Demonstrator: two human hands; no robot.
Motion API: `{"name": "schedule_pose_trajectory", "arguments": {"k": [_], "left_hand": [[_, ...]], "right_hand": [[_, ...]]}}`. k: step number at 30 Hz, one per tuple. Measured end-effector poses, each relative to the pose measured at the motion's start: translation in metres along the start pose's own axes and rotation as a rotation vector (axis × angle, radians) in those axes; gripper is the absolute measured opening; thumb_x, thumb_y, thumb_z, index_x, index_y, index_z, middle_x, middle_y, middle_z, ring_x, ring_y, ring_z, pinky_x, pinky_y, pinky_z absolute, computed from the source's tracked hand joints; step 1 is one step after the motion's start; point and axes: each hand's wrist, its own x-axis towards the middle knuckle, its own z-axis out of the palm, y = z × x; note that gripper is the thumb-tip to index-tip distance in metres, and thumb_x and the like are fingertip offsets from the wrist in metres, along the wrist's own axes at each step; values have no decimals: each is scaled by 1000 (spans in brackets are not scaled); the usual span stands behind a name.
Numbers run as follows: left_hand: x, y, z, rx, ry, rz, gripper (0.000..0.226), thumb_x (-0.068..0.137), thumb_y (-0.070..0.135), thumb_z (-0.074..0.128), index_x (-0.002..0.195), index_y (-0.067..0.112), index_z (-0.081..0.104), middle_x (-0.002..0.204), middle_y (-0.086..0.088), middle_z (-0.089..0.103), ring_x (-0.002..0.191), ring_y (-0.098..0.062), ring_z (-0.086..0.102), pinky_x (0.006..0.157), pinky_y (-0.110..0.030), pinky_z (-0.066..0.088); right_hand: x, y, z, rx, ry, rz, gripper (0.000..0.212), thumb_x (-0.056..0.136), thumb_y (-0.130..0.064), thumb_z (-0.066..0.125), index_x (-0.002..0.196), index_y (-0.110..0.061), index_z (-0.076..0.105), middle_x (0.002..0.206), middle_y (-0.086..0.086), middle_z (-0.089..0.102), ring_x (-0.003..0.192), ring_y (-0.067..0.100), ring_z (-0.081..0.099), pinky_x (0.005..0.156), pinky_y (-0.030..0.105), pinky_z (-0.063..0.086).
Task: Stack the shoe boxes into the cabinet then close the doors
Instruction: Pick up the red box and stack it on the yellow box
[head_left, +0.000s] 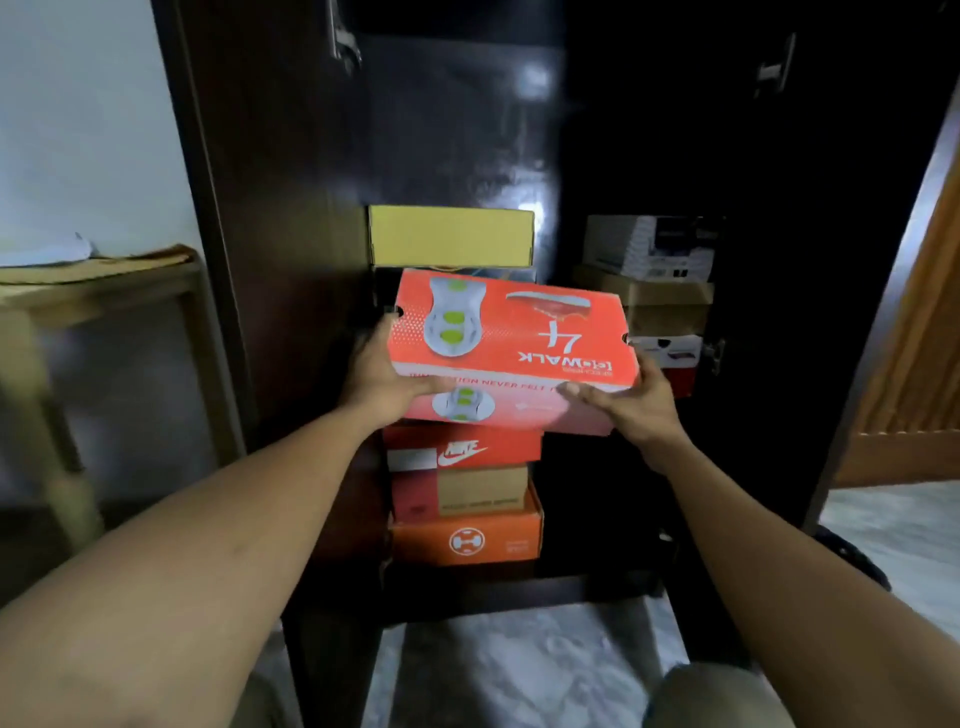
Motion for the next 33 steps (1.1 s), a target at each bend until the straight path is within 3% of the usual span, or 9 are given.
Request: {"name": "schedule_pose_trajectory", "arguments": {"k": [4,8,13,20,22,25,27,30,33], "left_hand": [[52,34,-14,39,139,58,100,33,57,92,123,36,53,118,1,61,103,-15,62,93,-34,54],[107,63,-23,66,218,73,95,54,41,95,135,25,48,126,-6,39,107,-12,41,97,-19,34],[175,81,-22,92,302,92,94,57,44,93,134,18,48,133,-10,37,122,-18,44,95,-14,31],[235,85,-3,135,424,122,88,67,35,89,140,15,42,134,-10,33,118,-19,49,96,-13,33],[240,80,4,167,471,97,85,73,27,84,144,16,39,136,-12,34,121,-25,49,101,-22,37],[247,71,15,222,561,128,75,78,13,76,141,14,37,140,-13,35,126,-32,46,100,-39,43],[251,63,20,267,630,209,63,77,9,76,130,10,42,142,-13,34,127,-34,44,95,-42,43],[260,48,27,371,646,228,50,80,4,73,121,14,46,153,-10,25,132,-32,37,90,-42,45],[270,28,32,507,589,222,60,83,10,70,135,23,41,163,-6,3,147,-30,19,94,-46,46]], "right_hand": [[55,-37,16,-19,85,-123,89,60,-22,95,127,-8,40,116,-2,61,102,2,63,89,26,57],[115,-66,34,-45,155,-269,94,48,-54,94,116,-18,41,117,2,61,107,14,65,92,41,57],[199,-86,55,30,163,-313,89,63,-39,92,136,-12,48,126,3,63,111,13,63,94,30,55],[282,-79,72,109,127,-226,91,71,-30,86,147,-13,38,131,1,64,114,20,65,89,40,56],[289,-72,75,100,150,-218,84,73,-22,84,142,-8,38,126,-1,63,110,17,65,92,39,56],[296,-58,77,32,206,-261,63,82,-8,76,132,-5,39,118,5,56,100,13,58,84,16,50],[301,-49,79,-21,178,-303,57,83,-6,74,129,-5,41,120,8,58,99,13,60,89,21,52],[307,-44,88,-76,51,-336,74,76,-14,80,139,-15,40,130,3,58,114,17,61,103,35,50],[317,-39,99,-155,-53,-376,93,67,-26,81,148,-24,36,136,-3,56,121,15,59,107,36,47]]}}
